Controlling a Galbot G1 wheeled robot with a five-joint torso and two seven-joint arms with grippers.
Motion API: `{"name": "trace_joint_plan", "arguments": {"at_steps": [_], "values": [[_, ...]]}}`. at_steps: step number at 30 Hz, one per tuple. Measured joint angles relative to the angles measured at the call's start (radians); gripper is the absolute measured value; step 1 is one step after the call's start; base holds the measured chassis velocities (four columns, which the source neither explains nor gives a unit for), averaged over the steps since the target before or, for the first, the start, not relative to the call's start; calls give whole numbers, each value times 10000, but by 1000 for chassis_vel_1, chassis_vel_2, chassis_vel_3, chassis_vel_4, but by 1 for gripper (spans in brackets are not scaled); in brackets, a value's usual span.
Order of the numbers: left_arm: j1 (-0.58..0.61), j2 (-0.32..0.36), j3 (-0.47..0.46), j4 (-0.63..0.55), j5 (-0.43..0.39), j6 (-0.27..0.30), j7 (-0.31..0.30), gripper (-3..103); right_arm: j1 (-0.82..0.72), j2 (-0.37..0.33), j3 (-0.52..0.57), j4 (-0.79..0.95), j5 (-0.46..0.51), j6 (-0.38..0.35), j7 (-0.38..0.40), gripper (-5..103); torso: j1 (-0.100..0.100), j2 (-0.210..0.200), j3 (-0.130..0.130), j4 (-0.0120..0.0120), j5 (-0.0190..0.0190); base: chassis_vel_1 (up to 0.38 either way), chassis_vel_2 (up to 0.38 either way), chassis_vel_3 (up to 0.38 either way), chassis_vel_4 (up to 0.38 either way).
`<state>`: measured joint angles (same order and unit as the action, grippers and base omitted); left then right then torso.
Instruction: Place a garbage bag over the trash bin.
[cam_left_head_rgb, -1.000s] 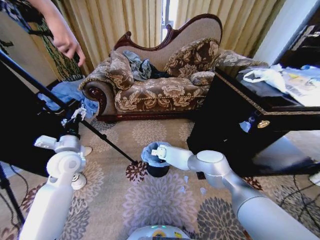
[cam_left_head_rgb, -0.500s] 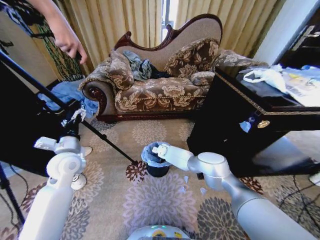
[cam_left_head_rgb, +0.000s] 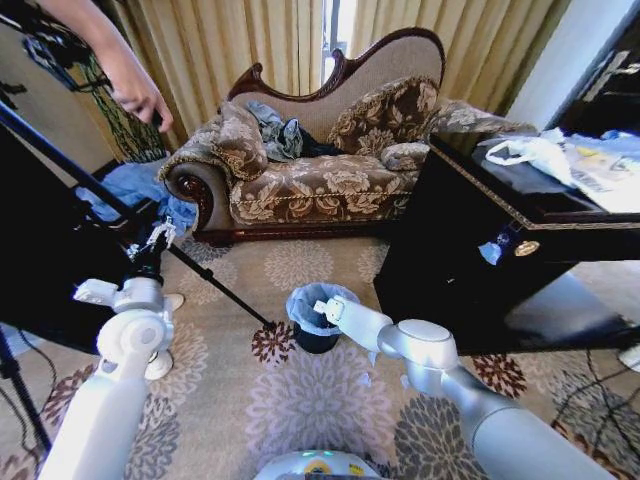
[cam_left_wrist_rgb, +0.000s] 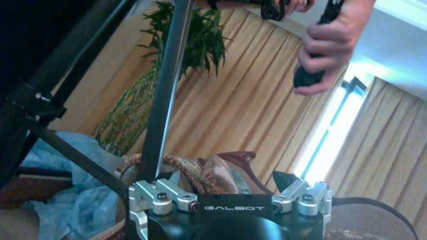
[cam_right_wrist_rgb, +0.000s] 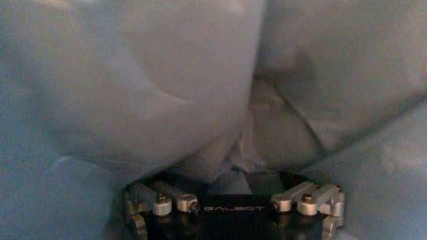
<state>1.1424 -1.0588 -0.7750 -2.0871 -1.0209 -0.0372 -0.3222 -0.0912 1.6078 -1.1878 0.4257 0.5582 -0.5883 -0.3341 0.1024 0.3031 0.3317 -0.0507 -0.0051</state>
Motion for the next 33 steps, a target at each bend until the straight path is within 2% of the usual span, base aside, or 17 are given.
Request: {"name": "trace_joint_plan", "arguments": {"at_steps": [6,15,23,33], "values": [[-17,-139,83,-70,123,-3,-18,96,278,4,-367,715,506,-239,51,100,0,0,0,3,0,0,0,0,0],[50,-155,75,-86,143,-11,-19,96,618,2,-666,977,414,-258,16,100,0,0,0,2,0,0,0,0,0],[-31,4,30,-123,12,-6,-39,96,1150,3,-1059,1932,540,-714,-11,100,0,0,0,3,1,0,0,0,0],[10,20,60,-203,-38,1,-44,96,1525,-46,-1334,2713,521,-849,5,100,0,0,0,4,2,0,0,0,0]]}}
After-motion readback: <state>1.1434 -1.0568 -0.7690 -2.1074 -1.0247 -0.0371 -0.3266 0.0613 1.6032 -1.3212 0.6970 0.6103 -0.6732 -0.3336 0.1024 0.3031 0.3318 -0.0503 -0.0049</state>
